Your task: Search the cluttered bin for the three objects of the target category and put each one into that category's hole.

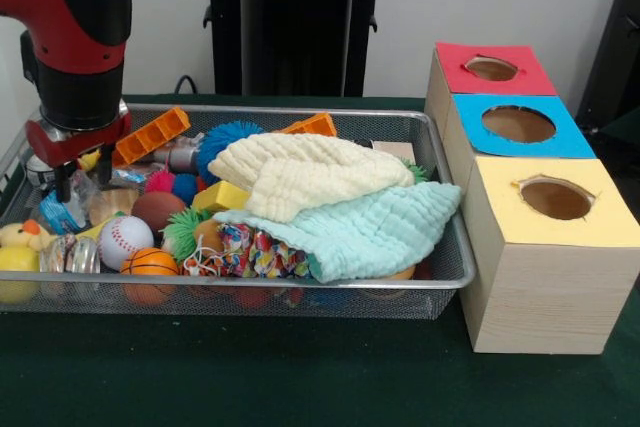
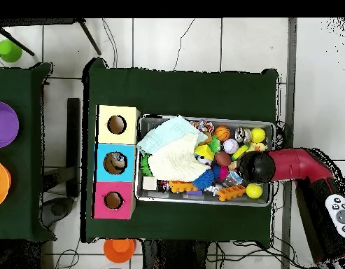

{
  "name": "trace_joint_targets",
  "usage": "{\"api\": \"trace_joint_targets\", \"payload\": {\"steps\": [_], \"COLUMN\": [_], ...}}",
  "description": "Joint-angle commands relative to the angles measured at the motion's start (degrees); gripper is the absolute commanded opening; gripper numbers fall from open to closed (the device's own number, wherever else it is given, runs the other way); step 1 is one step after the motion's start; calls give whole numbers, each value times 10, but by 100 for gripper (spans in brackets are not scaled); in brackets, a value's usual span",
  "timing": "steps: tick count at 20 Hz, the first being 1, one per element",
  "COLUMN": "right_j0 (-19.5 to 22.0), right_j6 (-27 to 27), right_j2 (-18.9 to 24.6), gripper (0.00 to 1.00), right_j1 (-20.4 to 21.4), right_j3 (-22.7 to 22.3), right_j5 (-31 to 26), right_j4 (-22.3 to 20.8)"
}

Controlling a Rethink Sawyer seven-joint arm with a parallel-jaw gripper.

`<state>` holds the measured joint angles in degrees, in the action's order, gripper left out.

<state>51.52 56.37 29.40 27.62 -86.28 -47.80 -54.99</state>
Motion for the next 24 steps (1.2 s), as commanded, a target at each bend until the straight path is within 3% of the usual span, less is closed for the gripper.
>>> {"api": "trace_joint_targets", "payload": {"steps": [1,9,10,24], "right_j0": [2,-8,-8,-1], "right_j6": [-123,-120,-120,-123], "right_j2": [-13,-21,-22,-16], "gripper": [100,100,0,0], "right_j1": [-30,-37,-37,-38], "right_j3": [10,19,19,13], "right_j5": [-35,-43,-42,-38], "right_j4": [-18,-27,-28,-16]}}
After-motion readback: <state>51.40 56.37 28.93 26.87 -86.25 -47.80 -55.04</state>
